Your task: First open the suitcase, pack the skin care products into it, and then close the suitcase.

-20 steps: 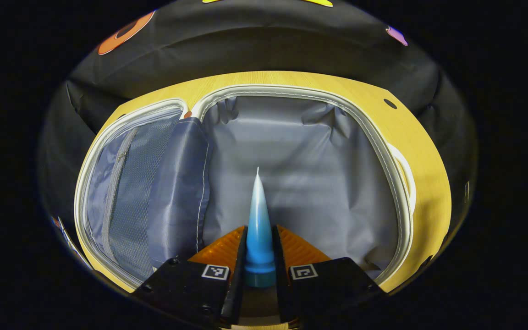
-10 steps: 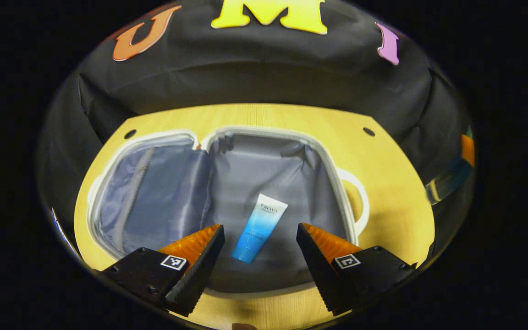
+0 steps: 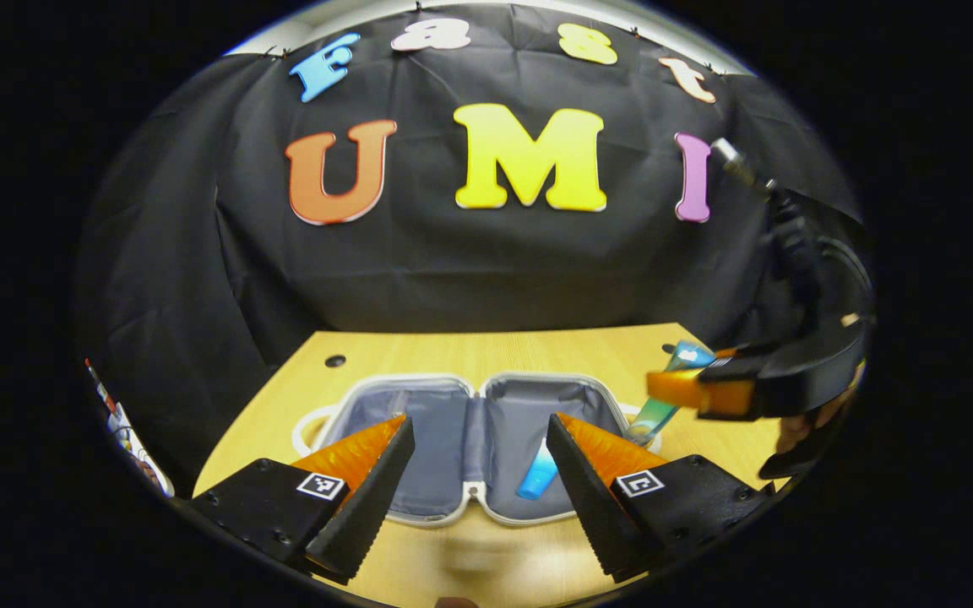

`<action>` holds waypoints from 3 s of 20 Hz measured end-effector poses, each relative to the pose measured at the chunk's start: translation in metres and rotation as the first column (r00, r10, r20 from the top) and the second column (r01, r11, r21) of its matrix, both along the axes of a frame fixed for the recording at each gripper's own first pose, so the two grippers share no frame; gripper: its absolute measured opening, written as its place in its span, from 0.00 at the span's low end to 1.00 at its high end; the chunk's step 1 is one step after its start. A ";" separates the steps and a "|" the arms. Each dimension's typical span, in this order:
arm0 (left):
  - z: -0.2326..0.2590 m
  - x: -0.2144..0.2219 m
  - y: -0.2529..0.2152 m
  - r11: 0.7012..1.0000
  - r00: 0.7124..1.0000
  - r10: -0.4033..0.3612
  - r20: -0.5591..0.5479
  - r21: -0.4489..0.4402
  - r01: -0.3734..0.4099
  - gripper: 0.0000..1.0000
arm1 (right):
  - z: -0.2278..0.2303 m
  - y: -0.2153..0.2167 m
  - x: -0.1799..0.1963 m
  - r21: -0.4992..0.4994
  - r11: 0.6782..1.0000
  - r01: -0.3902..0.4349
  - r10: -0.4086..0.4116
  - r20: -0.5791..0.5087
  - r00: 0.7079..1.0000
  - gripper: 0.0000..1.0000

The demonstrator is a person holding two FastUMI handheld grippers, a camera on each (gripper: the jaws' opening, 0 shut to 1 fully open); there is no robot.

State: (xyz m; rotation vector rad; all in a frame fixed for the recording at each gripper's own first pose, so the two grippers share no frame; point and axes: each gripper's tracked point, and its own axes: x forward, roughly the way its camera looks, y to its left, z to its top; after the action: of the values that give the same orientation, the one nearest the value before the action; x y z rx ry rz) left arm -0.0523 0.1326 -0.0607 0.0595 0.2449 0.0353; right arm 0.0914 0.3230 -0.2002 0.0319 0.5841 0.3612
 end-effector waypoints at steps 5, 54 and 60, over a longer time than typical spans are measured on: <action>0.075 -0.071 -0.024 0.999 0.987 -0.025 0.158 0.046 0.018 1.00 | -0.063 0.034 -0.005 -0.069 0.997 -0.017 0.009 -0.115 0.993 0.35; -0.138 0.046 0.246 0.619 0.929 0.253 -0.271 -0.693 -0.370 0.99 | 0.169 -0.057 -0.055 0.024 0.993 0.117 -0.118 0.309 0.944 0.77; -0.180 0.079 0.235 0.312 0.939 0.142 -0.314 -0.886 -0.344 0.93 | 0.198 -0.109 -0.092 -0.019 0.980 0.198 -0.177 0.373 0.911 0.80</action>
State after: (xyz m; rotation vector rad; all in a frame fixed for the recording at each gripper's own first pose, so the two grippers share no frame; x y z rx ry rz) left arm 0.0266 0.3678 -0.2406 -1.1898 0.4311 0.1967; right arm -0.0001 0.2139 -0.0023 -0.0339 0.2130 0.1557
